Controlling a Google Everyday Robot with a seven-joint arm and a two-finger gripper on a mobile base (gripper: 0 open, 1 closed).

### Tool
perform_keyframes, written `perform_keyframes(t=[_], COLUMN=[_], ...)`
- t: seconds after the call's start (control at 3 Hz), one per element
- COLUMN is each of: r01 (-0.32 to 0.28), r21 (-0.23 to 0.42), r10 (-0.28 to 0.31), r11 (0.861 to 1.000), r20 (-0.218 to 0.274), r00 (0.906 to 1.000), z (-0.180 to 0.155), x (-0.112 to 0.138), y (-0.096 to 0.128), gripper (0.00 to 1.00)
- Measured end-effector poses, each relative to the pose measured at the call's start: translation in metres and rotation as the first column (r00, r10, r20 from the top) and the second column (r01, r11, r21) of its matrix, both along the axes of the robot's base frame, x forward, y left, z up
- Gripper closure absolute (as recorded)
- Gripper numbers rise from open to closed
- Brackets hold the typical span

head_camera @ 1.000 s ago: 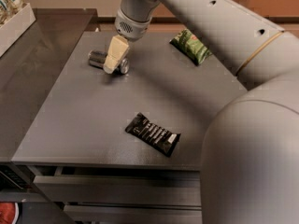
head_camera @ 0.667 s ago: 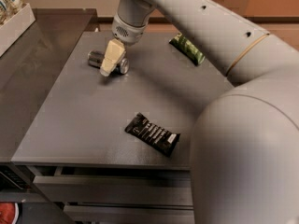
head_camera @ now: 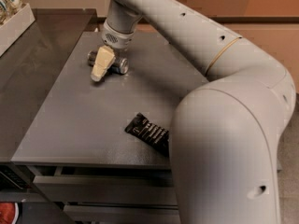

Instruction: Pick redbull can

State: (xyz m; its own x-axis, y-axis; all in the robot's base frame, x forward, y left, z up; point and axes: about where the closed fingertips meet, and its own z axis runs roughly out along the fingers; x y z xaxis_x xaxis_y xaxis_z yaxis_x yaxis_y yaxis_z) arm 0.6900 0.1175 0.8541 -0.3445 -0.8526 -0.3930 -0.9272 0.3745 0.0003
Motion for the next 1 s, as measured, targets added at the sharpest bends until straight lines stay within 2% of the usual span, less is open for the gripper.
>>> perform_keyframes(t=[0.33, 1.0], r01=[-0.008, -0.01], r21=[-0.018, -0.048], r10=[0.008, 0.011], r11=[1.0, 0.999], r20=[-0.006, 0.002], r00=[1.0, 0.9999], z=[-0.0092, -0.0149], x=[0.004, 0.0093], y=[0.009, 0.0148], gripper=[0.0, 0.41])
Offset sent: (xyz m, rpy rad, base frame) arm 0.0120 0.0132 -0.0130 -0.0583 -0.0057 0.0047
